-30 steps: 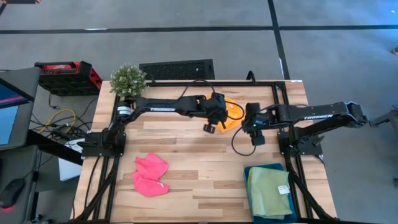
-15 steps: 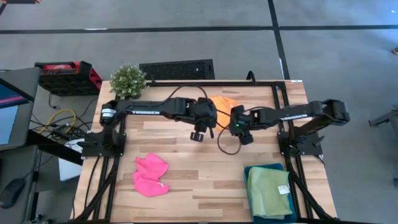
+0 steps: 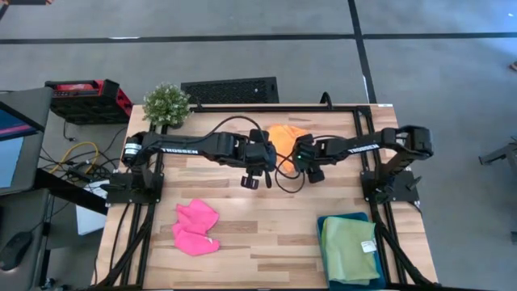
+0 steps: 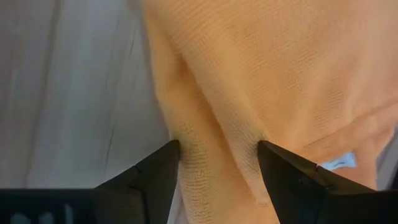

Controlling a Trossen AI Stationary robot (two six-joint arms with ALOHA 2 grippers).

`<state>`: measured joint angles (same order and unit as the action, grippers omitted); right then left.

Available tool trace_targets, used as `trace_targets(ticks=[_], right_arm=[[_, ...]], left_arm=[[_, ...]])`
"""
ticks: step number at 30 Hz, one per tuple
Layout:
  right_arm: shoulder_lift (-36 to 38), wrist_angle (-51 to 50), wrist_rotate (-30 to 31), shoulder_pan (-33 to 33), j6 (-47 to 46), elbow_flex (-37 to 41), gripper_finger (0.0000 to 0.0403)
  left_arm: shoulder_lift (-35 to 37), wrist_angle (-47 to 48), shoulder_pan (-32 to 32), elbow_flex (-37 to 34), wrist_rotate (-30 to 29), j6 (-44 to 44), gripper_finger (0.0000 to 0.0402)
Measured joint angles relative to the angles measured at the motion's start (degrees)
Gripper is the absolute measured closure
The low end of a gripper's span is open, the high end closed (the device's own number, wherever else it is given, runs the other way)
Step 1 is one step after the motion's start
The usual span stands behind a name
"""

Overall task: Fold microfiber towels
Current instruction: Put the folded orange microfiber towel into the blue bin

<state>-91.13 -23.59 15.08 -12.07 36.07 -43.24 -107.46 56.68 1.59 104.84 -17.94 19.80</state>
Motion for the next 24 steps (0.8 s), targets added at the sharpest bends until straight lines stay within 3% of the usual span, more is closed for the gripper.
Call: trace_targets(ticks=[9,12,15,22,24], right_arm=[[-3.2,0.42,0.12,-1.34,-2.08,-0.35,0.0162],[-3.24,-0.34,0.27,-1.02,-4.05,-0.33,0.0181],[-3.32,-0.9,-0.18,-0.93,-5.25,-0.28,0.0226],[-3.58,-1.75,0.02,-0.96,-11.01,-0.11,0.038],[-3.59,-2.21,0.75,-0.57,-12.66,-0.09,0.039]], left_arm=[[-0.02,1.59,0.11,-0.02,0.01,-0.59,0.0271],[-0.02,2.27,0.11,-0.02,0.03,-0.81,0.0271],[-0.04,2.78,0.13,-0.02,0.03,-1.09,0.0271],[-0.07,3.77,0.13,-0.02,0.07,-2.24,0.0271],[-0.07,4.72,0.13,-0.02,0.1,-3.14,0.0271]])
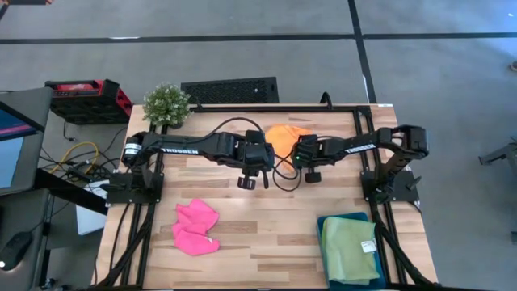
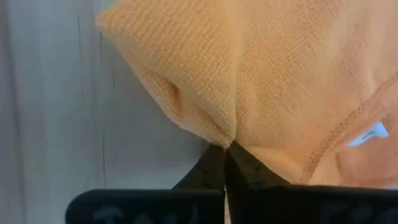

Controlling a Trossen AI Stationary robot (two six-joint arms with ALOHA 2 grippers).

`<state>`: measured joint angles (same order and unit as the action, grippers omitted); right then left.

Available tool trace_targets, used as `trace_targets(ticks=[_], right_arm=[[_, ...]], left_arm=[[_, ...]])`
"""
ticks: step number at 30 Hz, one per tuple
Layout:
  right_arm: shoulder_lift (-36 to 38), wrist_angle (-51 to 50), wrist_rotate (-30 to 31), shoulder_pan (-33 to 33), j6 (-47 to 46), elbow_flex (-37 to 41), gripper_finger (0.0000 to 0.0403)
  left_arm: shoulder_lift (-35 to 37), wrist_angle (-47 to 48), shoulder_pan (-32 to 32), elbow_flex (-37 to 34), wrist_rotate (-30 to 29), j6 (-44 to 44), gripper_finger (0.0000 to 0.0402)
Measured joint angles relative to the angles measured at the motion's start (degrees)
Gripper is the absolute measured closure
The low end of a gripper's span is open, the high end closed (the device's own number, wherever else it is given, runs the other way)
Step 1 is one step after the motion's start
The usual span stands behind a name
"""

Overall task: Fold microfiber towels
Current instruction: Put the folded orange microfiber towel into the blue bin

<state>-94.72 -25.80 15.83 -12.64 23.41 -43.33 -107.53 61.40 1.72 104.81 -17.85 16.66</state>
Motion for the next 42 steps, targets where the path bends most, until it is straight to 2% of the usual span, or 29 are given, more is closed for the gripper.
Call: trace_targets(ticks=[4,10,17,23,31,36,42], right_arm=[[1.64,-2.58,0.23,1.08,-3.81,0.17,0.0386],[6.95,-13.0,-1.38,3.63,-12.9,-2.26,0.0394],[13.46,-23.81,-1.87,9.88,-26.01,-4.4,0.0398],[17.15,-33.25,-5.3,17.71,-38.43,-7.45,0.04],[18.35,-40.42,-10.34,30.37,-52.83,-12.16,0.0401],[18.35,-41.75,-14.14,38.31,-59.75,-15.44,0.0401],[18.35,-42.49,-14.61,46.3,-67.81,-19.74,0.0401]], left_arm=[[-0.02,1.86,0.61,0.0,0.0,-1.93,0.0271],[-0.04,3.51,2.57,0.0,-0.11,-2.46,0.0271],[-0.04,4.21,5.05,0.0,-0.48,-3.6,0.0271],[-0.04,5.45,6.82,0.0,-0.5,-5.15,0.0271],[-0.04,7.0,9.48,0.0,-1.26,-9.04,0.0271],[-0.04,8.24,11.55,0.0,-4.29,-12.02,0.0271],[-0.04,8.61,13.5,0.0,-8.1,-13.54,0.0271]])
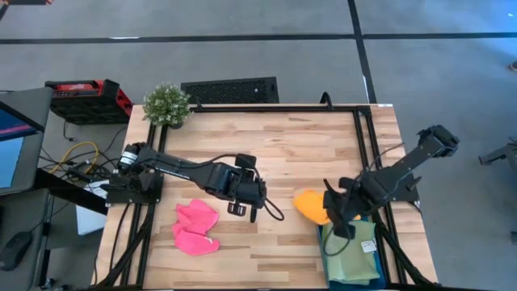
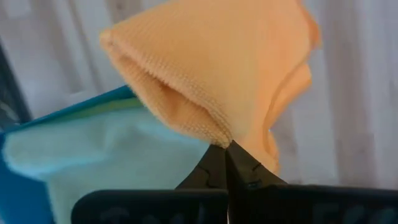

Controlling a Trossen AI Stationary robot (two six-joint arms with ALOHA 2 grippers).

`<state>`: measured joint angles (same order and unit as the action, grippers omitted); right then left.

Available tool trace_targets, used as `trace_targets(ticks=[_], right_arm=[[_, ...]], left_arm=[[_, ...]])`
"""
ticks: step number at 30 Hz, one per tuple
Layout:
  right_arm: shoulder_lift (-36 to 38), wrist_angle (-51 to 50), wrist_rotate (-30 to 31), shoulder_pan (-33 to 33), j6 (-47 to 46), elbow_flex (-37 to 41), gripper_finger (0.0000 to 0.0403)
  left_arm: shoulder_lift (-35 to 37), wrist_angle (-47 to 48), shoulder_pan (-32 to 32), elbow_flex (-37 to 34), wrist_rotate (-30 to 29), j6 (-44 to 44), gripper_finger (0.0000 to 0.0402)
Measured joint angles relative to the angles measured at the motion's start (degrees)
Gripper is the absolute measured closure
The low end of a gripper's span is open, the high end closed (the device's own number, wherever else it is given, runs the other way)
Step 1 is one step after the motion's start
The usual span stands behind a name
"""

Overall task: Fold microfiber towels
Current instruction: Put the folded orange microfiber towel into the blue bin

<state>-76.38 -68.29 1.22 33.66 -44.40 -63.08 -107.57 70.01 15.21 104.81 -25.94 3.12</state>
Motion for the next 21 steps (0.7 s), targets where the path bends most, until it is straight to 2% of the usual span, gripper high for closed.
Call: trace_targets(ticks=[11,16,21], right_arm=[[-2.5,0.89,-2.86,13.61,-19.94,-1.41,0.0401],[-6.54,4.12,-6.59,18.97,-29.95,-1.41,0.0399],[-11.59,11.86,-9.28,23.34,-35.47,-1.41,0.0399]], left_arm=[[0.0,-0.02,1.29,0.0,-0.42,-3.52,0.0271],[0.0,-0.03,1.88,0.0,-0.43,-4.85,0.0271],[0.0,-0.63,2.5,0.0,-0.44,-4.82,0.0271]])
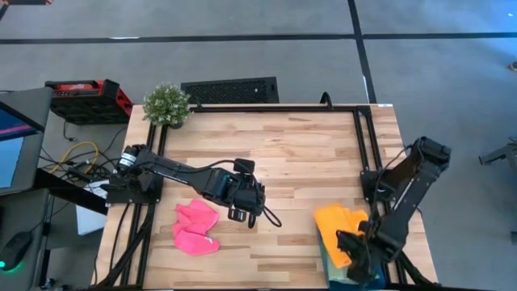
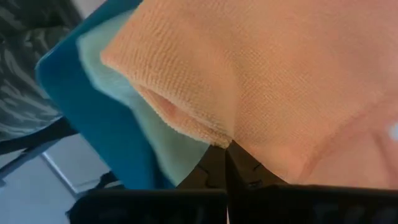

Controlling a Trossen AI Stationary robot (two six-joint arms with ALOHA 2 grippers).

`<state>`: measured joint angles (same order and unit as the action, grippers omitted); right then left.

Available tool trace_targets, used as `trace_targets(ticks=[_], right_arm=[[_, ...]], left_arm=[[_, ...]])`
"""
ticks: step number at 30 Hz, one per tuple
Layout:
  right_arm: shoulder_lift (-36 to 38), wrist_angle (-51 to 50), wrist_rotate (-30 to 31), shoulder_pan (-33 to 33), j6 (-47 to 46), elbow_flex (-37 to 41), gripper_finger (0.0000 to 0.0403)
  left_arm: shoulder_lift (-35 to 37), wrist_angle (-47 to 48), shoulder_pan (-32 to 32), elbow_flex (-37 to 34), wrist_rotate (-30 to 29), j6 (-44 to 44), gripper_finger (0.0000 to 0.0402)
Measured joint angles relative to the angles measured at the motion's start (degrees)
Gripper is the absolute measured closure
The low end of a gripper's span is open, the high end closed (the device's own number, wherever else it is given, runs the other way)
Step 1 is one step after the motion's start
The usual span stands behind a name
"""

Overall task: Fold microfiber towels
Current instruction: Put the folded orange microfiber towel into the blue bin

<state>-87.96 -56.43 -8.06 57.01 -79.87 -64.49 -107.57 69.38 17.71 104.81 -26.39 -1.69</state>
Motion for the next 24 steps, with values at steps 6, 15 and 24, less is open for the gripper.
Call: trace_targets(ticks=[6,15,24], right_arm=[[-5.41,6.69,-1.04,1.9,-3.33,-0.02,0.0398],[-7.9,11.84,-3.83,1.8,-1.48,0.0,0.0395],[-7.93,12.12,-3.91,0.96,0.4,0.0,0.0342]], left_arm=[[0.0,-2.06,0.67,0.0,2.25,2.55,0.0271],[0.0,-2.64,0.69,0.0,2.58,2.58,0.0271],[-0.02,-2.61,0.71,0.0,2.59,2.64,0.0271]])
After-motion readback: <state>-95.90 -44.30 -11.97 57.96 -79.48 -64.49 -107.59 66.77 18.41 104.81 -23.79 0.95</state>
